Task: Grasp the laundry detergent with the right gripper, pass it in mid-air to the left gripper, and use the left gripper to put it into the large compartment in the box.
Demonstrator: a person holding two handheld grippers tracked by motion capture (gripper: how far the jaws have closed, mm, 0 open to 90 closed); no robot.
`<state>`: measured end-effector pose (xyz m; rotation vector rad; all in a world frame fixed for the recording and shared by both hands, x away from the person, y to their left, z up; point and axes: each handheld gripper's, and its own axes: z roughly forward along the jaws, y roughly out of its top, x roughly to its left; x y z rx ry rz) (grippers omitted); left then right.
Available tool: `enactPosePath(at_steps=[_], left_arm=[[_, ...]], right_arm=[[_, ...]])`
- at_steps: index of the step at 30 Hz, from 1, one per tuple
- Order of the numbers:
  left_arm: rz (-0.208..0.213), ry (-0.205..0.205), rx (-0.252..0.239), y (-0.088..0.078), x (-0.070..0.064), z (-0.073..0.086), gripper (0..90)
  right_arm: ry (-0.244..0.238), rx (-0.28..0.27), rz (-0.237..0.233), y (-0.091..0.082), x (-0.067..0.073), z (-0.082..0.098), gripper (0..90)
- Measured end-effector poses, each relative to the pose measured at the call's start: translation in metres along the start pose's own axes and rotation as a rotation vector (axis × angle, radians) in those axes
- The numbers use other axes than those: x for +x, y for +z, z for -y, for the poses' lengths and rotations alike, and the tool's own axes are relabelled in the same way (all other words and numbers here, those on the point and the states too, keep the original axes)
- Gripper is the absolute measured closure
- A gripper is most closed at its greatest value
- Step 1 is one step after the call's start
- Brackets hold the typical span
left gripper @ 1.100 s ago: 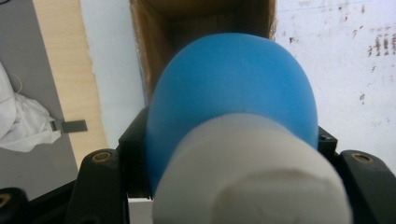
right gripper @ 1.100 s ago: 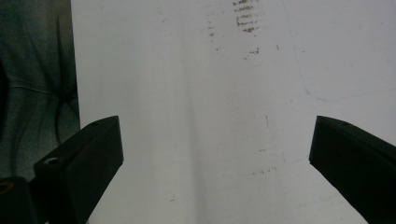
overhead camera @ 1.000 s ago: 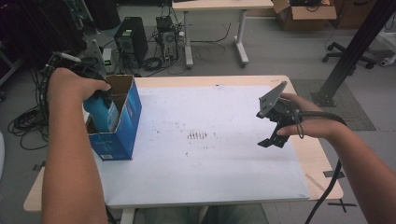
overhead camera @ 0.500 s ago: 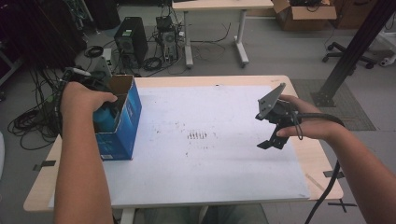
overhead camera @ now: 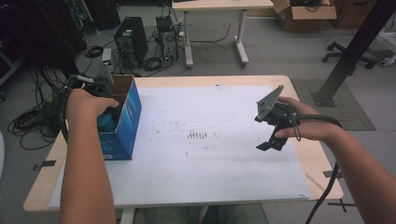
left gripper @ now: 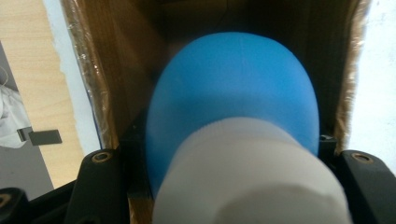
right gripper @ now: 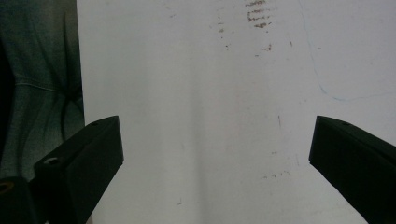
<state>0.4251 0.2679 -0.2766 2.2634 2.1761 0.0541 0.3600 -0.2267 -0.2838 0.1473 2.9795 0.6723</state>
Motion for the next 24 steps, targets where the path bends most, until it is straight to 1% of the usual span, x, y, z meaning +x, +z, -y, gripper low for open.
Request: enactPosePath(at_steps=[7, 13, 24], left_arm=[[0.01, 0.003, 0.014, 0.008, 0.0, -0.002, 38.3], [-0.006, 0.004, 0.024, 0.014, 0.0, -0.003, 38.3], [-0.007, 0.004, 0.027, 0.017, 0.001, -0.004, 38.3]], right_arm=[[-0.003, 0.005, -0.007, 0.004, -0.001, 0.0, 3.1], [0.001, 0.003, -0.011, 0.006, -0.001, 0.001, 3.1], [0.0, 0.004, -0.016, 0.009, -0.001, 0.001, 3.2]])
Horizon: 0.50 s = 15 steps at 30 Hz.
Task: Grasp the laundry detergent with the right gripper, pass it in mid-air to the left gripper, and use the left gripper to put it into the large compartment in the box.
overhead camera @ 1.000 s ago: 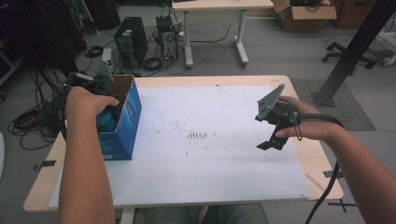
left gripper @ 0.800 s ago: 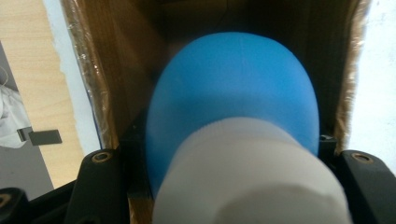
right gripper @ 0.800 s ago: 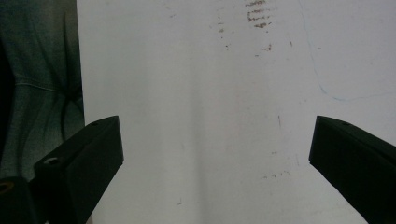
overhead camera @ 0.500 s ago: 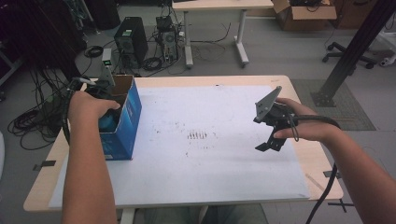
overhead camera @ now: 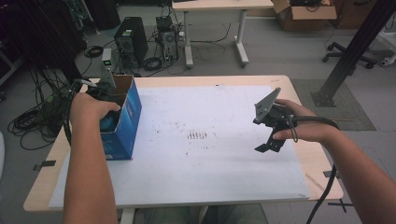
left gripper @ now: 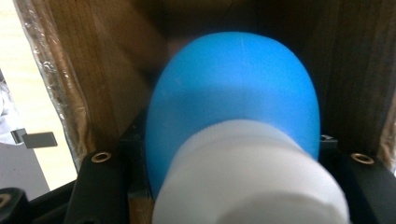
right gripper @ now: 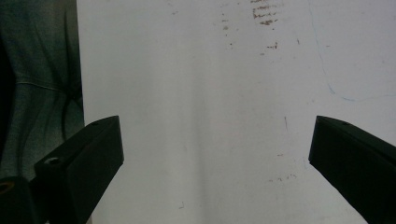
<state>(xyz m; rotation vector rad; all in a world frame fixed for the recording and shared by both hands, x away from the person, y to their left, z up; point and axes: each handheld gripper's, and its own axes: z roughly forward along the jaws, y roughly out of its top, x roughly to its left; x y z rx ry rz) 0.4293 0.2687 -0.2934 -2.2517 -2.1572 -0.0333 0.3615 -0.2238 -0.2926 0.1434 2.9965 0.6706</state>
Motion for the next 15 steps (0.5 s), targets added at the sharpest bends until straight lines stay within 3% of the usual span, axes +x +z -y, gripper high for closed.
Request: enactPosePath(at_steps=[15], left_arm=[[-0.004, 0.004, -0.001, 0.0004, -0.0008, 0.0014, 38.0]], right_arm=[[-0.002, -0.005, 0.004, -0.0022, 0.0019, 0.0011, 3.2]])
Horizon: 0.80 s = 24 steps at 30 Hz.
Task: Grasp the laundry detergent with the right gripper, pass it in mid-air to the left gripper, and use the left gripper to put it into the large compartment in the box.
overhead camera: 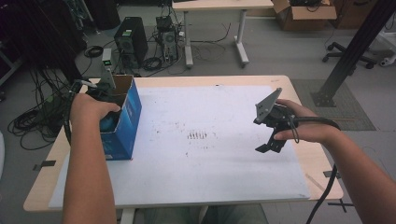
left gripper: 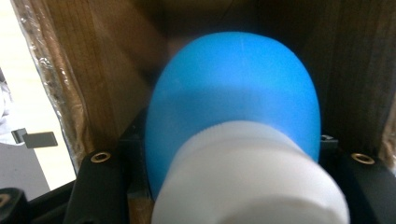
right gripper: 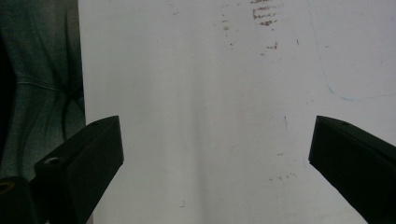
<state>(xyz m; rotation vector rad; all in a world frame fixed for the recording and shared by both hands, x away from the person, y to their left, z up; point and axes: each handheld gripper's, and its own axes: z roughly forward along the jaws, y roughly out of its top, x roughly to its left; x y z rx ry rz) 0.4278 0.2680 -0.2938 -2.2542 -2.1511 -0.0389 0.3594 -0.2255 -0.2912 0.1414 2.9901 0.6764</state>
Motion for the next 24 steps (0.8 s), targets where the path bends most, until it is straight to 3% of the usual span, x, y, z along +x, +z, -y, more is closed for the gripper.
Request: enactPosePath(at_steps=[24], left_arm=[[-0.033, -0.016, 0.002, -0.0028, -0.0052, 0.0032, 31.6]], right_arm=[[0.008, -0.017, 0.01, -0.0017, 0.0014, 0.0073, 3.2]])
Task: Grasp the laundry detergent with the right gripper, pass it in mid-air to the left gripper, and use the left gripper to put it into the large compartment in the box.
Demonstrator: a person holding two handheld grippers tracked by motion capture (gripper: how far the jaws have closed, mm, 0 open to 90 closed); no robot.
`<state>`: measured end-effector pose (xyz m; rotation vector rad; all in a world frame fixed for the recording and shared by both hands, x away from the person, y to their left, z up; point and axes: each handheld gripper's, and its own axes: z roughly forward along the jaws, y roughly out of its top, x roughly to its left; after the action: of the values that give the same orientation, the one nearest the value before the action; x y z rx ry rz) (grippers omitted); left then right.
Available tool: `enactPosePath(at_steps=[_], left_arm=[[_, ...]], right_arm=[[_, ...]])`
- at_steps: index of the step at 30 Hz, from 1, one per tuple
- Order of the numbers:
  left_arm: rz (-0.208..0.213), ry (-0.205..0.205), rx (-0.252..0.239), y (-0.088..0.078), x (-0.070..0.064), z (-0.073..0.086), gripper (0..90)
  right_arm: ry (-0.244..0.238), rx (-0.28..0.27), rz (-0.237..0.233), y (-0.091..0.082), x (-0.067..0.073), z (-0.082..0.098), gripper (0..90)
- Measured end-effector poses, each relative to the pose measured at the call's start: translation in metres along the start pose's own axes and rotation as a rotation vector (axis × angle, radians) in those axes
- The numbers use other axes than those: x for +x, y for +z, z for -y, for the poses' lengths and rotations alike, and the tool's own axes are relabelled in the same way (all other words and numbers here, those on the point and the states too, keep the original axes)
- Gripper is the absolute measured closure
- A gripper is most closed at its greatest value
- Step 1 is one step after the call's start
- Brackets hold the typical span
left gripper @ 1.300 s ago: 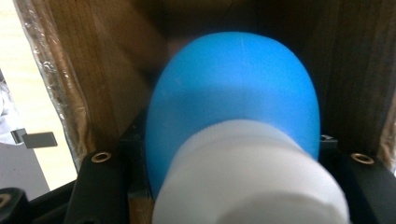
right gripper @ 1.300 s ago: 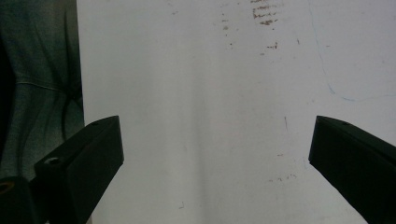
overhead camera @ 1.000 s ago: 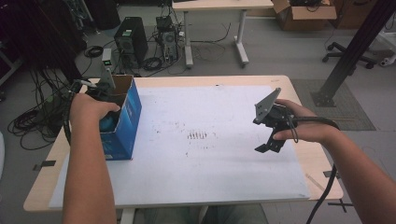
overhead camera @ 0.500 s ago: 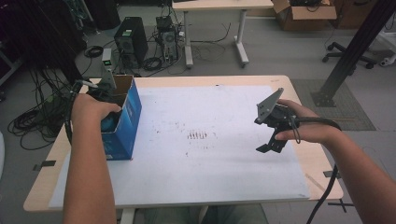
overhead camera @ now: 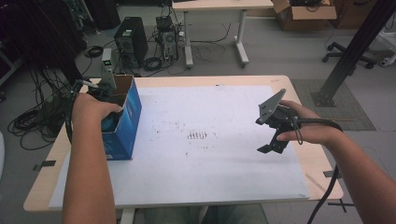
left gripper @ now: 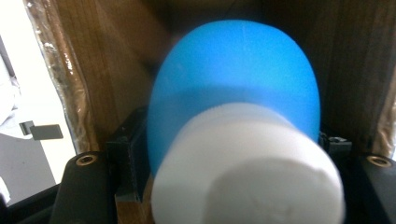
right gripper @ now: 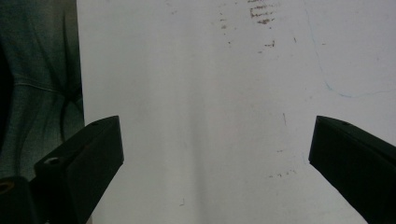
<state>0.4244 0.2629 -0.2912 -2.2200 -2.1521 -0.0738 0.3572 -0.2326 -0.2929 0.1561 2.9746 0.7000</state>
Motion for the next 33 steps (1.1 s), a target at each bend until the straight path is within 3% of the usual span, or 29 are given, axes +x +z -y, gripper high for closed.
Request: enactPosePath(at_steps=[15, 33], left_arm=[[-0.008, -0.019, -0.027, -0.016, 0.0, 0.005, 29.0], [-0.037, -0.008, -0.081, -0.062, -0.004, 0.02, 21.4]], right_arm=[[-0.004, -0.01, 0.003, -0.002, 0.002, 0.002, 3.2], [-0.017, -0.01, 0.003, -0.005, 0.004, -0.004, 3.3]])
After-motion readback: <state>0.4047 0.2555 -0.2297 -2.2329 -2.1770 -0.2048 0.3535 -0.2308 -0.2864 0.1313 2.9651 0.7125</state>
